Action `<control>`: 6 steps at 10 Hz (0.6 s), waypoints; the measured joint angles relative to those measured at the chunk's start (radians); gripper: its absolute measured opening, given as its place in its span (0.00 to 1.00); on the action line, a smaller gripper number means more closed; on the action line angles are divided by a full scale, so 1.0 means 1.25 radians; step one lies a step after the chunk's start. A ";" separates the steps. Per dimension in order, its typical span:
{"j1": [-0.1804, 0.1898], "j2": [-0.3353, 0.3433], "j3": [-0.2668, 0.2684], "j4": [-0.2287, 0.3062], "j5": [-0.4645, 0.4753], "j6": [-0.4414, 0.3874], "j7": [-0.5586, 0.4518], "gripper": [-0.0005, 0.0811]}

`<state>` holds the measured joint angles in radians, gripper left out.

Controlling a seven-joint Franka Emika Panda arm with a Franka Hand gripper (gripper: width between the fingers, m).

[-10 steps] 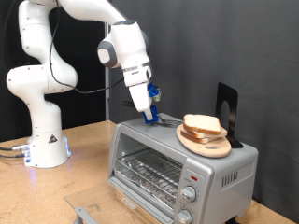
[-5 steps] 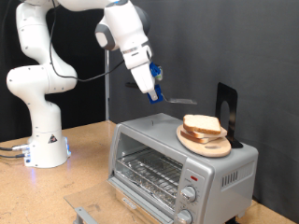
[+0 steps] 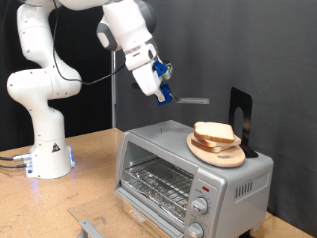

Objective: Make a piece of toast with the oven

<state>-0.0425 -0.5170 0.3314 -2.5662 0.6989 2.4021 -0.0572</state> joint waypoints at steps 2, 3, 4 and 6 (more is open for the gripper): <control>-0.034 -0.021 -0.025 -0.017 -0.020 -0.016 0.004 0.48; -0.060 -0.030 -0.037 -0.027 -0.049 -0.036 0.004 0.48; -0.082 -0.037 -0.049 -0.039 -0.074 -0.050 0.000 0.48; -0.107 -0.046 -0.077 -0.062 -0.090 -0.061 -0.029 0.48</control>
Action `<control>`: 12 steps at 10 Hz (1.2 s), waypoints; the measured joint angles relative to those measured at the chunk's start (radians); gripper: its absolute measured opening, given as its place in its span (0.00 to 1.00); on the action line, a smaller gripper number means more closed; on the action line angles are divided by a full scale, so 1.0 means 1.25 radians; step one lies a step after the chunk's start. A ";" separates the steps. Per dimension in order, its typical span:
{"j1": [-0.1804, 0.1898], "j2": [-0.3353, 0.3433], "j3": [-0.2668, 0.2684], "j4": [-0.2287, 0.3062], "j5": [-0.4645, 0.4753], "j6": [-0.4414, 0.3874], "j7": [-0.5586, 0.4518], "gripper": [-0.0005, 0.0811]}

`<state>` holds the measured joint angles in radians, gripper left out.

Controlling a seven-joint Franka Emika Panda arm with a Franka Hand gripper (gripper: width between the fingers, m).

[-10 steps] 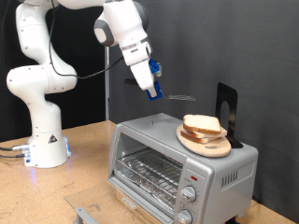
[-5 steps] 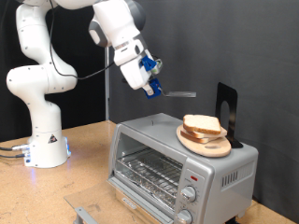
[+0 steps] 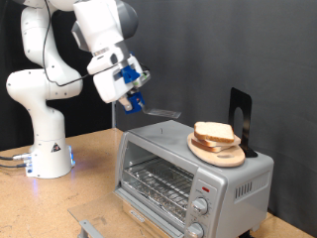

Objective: Make a piece of toast with the oven

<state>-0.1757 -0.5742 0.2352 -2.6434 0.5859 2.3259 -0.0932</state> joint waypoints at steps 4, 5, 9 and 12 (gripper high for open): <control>-0.005 -0.004 -0.018 -0.011 -0.005 -0.009 -0.013 0.48; -0.005 0.008 -0.011 -0.001 -0.015 -0.029 0.006 0.48; -0.005 0.078 0.018 0.053 -0.016 0.005 0.048 0.48; -0.006 0.098 0.020 0.064 -0.013 0.031 0.053 0.48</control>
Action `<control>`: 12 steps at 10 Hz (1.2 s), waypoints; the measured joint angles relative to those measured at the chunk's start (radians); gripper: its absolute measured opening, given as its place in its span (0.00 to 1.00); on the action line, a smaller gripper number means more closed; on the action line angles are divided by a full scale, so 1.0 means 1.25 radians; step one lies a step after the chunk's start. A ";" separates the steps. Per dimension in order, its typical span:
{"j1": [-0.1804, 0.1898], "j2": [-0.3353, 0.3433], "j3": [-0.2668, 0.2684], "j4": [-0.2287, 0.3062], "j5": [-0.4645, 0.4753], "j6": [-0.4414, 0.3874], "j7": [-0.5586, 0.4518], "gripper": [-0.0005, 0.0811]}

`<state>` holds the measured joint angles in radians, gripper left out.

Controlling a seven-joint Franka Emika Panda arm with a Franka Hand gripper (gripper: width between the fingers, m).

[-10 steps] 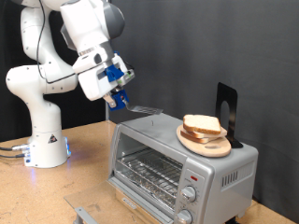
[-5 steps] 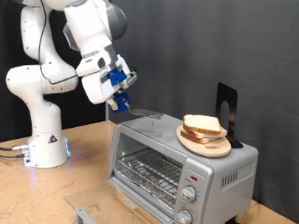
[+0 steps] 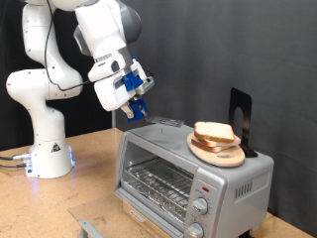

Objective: Make a piece of toast with the oven

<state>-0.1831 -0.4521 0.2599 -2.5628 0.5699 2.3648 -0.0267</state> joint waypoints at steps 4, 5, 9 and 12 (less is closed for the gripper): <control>-0.027 0.079 0.028 0.026 -0.053 0.066 0.089 0.48; -0.029 0.100 0.031 0.036 -0.054 0.084 0.090 0.48; -0.029 0.148 0.031 0.074 -0.053 0.108 0.088 0.49; -0.022 0.155 0.034 0.086 -0.045 0.107 0.067 0.49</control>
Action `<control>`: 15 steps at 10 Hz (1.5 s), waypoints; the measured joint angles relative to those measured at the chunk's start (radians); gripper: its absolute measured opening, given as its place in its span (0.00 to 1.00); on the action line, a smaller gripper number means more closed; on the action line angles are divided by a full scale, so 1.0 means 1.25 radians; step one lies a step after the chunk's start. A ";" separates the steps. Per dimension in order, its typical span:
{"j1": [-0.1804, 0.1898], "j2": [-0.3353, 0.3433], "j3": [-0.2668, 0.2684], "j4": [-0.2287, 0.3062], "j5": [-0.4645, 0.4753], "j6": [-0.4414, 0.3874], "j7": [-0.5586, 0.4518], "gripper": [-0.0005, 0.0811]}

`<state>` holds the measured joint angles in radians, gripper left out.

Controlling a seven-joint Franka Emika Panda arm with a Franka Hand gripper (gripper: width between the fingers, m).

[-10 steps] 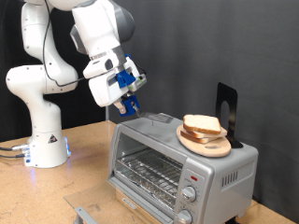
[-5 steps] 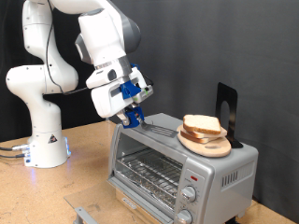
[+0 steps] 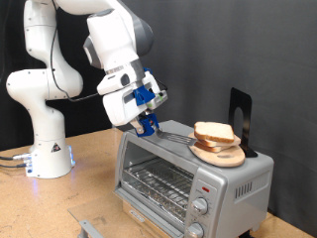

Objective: Make a piece of toast with the oven

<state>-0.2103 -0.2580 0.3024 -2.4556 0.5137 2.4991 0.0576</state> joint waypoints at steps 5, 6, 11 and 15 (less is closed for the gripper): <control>0.017 -0.001 0.002 0.008 0.013 -0.021 -0.018 0.49; 0.020 -0.003 0.001 0.011 0.014 -0.043 -0.023 0.49; 0.025 -0.013 0.001 0.046 0.035 -0.152 -0.032 0.49; 0.025 -0.011 0.005 0.063 0.035 -0.188 -0.012 0.49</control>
<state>-0.1789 -0.2717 0.3083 -2.3763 0.5569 2.2638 0.0431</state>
